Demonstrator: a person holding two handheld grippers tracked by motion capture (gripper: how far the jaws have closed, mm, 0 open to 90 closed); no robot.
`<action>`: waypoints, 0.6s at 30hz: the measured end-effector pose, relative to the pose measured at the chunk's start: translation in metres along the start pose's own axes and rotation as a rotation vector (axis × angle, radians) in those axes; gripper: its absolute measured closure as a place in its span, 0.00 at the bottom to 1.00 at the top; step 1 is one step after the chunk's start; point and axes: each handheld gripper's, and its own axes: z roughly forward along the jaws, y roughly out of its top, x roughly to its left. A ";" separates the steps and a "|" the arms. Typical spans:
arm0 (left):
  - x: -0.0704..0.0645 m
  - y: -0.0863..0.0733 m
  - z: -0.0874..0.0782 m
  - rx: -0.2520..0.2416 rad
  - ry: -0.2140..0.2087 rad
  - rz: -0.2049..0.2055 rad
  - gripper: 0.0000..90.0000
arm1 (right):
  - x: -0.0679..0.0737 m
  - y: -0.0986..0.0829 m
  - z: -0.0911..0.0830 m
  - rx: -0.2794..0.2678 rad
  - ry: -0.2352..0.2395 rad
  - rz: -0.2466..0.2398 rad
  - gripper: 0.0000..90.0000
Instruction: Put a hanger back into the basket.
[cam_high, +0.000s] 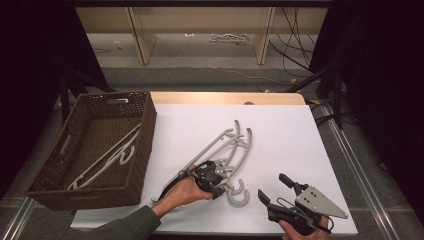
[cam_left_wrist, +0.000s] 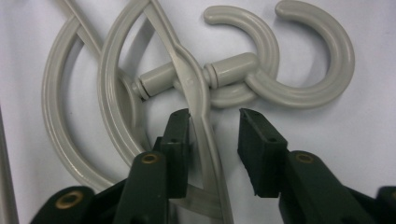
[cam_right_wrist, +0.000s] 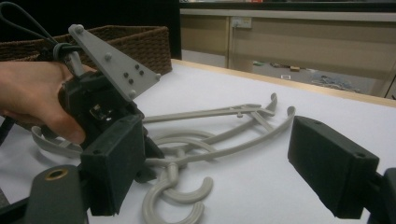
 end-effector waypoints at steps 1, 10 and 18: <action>0.000 0.000 0.000 0.000 0.000 0.000 0.73 | 0.000 0.000 0.000 0.000 0.000 0.000 0.22; 0.004 0.002 0.001 0.021 -0.036 -0.038 0.75 | 0.000 -0.001 -0.001 0.000 -0.001 0.008 0.22; 0.009 -0.001 0.000 0.000 -0.038 -0.041 0.86 | 0.000 -0.001 -0.001 0.000 -0.004 -0.002 0.22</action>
